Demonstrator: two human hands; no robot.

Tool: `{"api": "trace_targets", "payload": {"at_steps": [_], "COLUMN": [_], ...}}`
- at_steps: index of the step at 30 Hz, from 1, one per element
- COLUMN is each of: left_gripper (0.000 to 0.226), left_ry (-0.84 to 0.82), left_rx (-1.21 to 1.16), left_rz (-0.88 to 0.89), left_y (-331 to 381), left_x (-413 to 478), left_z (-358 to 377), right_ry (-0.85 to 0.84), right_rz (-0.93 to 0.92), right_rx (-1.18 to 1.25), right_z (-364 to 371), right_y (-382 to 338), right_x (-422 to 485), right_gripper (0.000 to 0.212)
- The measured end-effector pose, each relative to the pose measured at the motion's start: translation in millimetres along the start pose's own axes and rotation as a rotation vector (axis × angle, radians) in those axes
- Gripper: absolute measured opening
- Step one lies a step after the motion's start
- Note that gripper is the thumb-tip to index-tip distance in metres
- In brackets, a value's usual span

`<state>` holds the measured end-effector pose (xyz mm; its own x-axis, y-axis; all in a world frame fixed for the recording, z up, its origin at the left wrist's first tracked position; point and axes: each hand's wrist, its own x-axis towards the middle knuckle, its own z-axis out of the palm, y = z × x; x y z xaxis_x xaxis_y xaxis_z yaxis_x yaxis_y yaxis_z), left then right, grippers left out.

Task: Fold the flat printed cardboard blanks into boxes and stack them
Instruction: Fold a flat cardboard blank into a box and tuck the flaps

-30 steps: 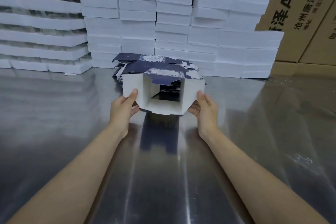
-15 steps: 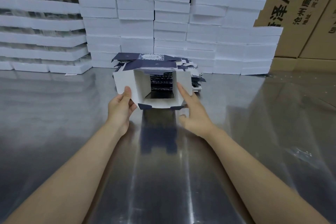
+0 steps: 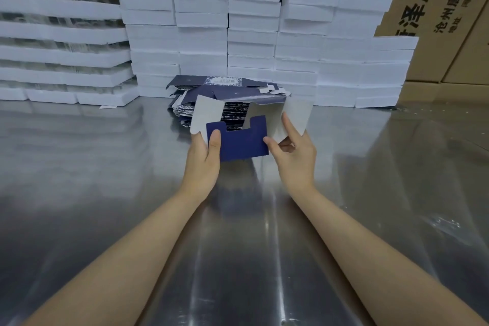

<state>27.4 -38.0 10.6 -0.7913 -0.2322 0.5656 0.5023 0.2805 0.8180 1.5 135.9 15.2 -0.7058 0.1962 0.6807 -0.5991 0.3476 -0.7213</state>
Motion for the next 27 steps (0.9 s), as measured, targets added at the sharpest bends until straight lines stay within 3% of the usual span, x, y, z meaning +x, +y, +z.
{"api": "trace_targets", "payload": {"at_steps": [3, 5, 6, 9, 13, 17, 20, 23, 27], "left_gripper": [0.023, 0.014, 0.007, 0.017, 0.011, 0.002, 0.010, 0.020, 0.069], "left_ry": [0.011, 0.054, 0.078, 0.127, 0.067, 0.006, 0.023, 0.049, -0.144], "left_rx": [-0.046, -0.015, 0.006, 0.061, 0.146, 0.103, 0.040, 0.096, 0.145], "left_rz": [-0.028, -0.036, -0.035, -0.026, 0.007, -0.034, -0.069, -0.068, 0.181], "left_y": [-2, -2, -2, -3, -3, -3, -6, -9, -8], "left_x": [4, 5, 6, 5, 4, 5, 5, 5, 4], "left_z": [-4, -7, -8, -6, -5, -7, -6, -6, -7], "right_ry": [-0.078, -0.129, -0.128, -0.073, -0.173, -0.247, -0.298, -0.333, -0.275], "right_rz": [-0.114, -0.284, -0.380, -0.548, -0.539, -0.352, -0.295, -0.355, -0.546], "right_rx": [-0.045, -0.123, -0.202, -0.412, -0.466, -0.343, -0.306, -0.311, -0.444], "right_z": [-2, -4, -5, -4, -11, -23, -25, -22, -15], "right_y": [-1, -4, -5, -15, -28, -39, -43, -43, -28], "right_x": [0, 0, 1, 7, 12, 14, 17, 16, 22], "right_gripper": [0.066, 0.060, 0.055, 0.044, 0.048, 0.052, 0.060, 0.064, 0.059]}}
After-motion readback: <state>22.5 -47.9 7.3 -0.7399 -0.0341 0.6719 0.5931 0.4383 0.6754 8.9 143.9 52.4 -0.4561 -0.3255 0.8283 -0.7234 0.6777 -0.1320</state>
